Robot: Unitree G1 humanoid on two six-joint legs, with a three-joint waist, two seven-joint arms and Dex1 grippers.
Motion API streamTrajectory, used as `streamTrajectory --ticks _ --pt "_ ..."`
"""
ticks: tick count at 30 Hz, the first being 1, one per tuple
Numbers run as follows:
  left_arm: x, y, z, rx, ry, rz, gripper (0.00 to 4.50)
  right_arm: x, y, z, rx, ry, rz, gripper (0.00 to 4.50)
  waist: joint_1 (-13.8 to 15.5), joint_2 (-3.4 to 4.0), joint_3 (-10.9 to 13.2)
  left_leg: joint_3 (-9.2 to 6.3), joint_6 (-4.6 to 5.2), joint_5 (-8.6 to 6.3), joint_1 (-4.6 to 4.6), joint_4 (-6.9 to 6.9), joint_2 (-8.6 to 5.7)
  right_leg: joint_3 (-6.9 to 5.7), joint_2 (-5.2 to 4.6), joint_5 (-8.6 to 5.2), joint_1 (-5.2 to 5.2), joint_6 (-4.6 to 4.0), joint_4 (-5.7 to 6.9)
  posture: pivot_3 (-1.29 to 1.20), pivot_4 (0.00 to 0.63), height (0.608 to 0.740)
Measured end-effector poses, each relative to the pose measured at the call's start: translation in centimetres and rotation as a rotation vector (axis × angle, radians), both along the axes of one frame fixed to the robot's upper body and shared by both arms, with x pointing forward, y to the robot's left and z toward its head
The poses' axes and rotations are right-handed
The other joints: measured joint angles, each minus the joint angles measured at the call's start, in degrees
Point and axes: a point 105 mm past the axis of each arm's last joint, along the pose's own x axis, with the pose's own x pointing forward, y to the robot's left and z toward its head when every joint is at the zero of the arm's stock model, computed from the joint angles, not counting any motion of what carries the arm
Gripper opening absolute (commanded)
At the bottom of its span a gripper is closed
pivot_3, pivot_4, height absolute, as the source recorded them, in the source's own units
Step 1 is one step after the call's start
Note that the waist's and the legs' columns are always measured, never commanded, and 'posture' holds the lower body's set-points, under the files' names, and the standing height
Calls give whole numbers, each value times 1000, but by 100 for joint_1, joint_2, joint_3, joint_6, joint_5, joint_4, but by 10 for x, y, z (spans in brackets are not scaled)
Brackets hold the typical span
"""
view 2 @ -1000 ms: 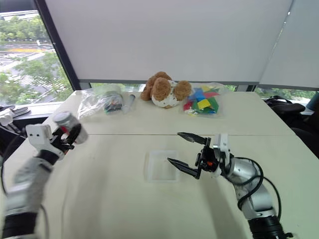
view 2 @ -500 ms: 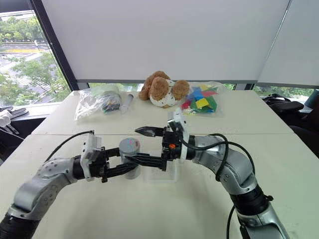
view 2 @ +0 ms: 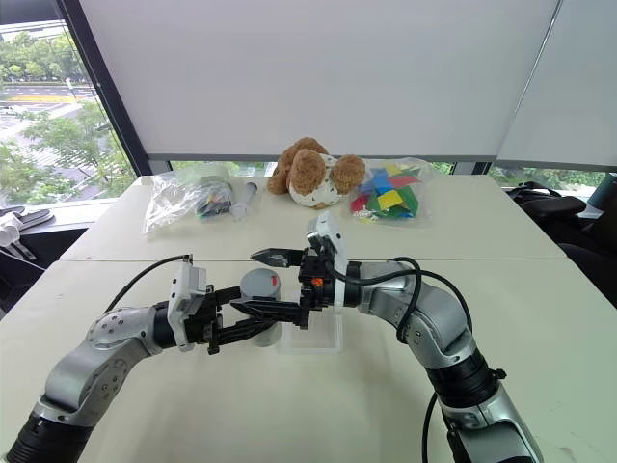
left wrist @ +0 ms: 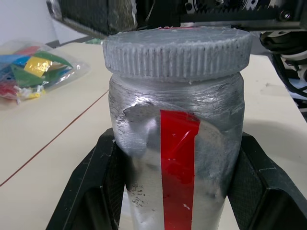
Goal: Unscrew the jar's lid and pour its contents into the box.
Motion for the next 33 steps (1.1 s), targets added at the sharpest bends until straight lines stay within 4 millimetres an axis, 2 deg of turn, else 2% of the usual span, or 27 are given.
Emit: streamTrajectory --ticks 4,7,9,10,17,22,26,33 --pt "0 -1 0 -7 -2 -2 2189 2 -2 -3 -12 -2 3 4500 -3 0 0 4 0 0 0 0 0 0 0 0 0 0 1 0 150 740" --pt "-1 -1 0 -6 -3 -2 2189 3 -3 -6 -17 -5 2 3613 -4 0 0 5 0 0 0 0 0 0 0 0 0 0 1 0 150 740" --pt "-1 -1 0 -5 -2 -3 2189 3 -3 -7 -17 -8 1 2549 -5 0 0 5 0 0 0 0 0 0 0 0 -1 0 1 0 150 740" --pt "-2 -1 0 -4 -4 -3 2189 3 -3 -7 -14 -9 4 2272 -5 0 0 5 0 0 0 0 0 0 1 0 -1 0 1 0 150 740" --pt "-3 -2 -2 7 -13 -13 2189 2 -4 -11 -4 -19 36 2281 -6 0 0 6 0 0 1 0 0 0 1 0 0 0 2 0 150 740" --pt "-18 -17 -7 41 -35 -194 2189 -12 -20 -10 -124 -55 260 2281 11 1 1 10 0 0 0 7 0 -1 1 0 3 -1 0 0 150 740" --pt "-23 -30 -1 51 -70 -332 2189 -18 -28 2 -223 -89 429 2281 -11 0 1 9 0 0 2 5 4 -2 7 1 2 -2 1 0 150 740" --pt "-22 -34 1 36 -82 -365 2189 -16 -30 5 -240 -89 485 2281 -36 0 1 9 1 0 1 5 9 -2 10 2 0 -2 3 0 150 740"
